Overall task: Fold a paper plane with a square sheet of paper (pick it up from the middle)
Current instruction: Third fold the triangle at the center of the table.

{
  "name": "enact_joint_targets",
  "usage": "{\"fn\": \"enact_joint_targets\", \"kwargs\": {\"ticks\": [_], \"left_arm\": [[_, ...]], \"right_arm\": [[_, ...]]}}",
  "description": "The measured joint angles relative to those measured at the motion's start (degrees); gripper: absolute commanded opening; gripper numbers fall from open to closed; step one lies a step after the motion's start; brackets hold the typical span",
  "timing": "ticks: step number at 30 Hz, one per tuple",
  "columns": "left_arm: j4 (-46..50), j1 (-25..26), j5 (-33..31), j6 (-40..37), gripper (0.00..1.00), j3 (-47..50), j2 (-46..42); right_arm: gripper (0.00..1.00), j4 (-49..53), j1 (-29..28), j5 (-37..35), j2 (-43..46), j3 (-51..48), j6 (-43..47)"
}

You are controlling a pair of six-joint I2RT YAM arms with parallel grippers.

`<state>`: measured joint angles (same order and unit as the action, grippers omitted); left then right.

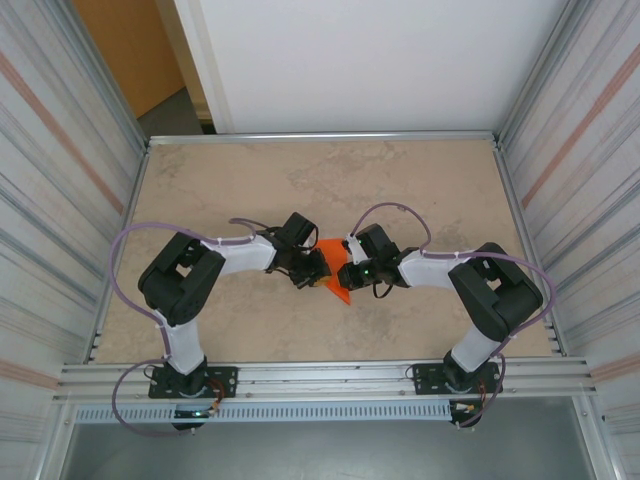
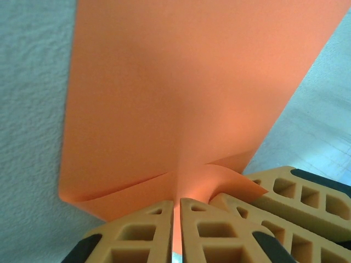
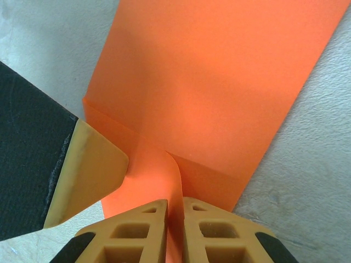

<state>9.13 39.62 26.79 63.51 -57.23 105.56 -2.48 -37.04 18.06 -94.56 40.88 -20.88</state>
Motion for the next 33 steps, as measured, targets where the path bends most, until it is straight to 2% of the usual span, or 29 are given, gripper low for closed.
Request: {"fn": "enact_joint_targets", "kwargs": {"ticks": [25,30,33], "left_arm": [[0.07,-0.09,-0.28,-0.24,0.11,-0.44,0.79],[0.24,-0.11,-0.35,-0.24,0.1,-0.5,0.9],[-0.02,-0.11,-0.35,-0.24,0.08,-0.5,1.07]], "right_arm": [[0.08,-0.09,0.04,0.17,-0.57,0.28,-0.15],[0.15,0.26,0.26,0.2,-0.42,0.57,-1.62],[0.24,1.9,0.46,-0.39,0.35,0.94,-3.39]]}}
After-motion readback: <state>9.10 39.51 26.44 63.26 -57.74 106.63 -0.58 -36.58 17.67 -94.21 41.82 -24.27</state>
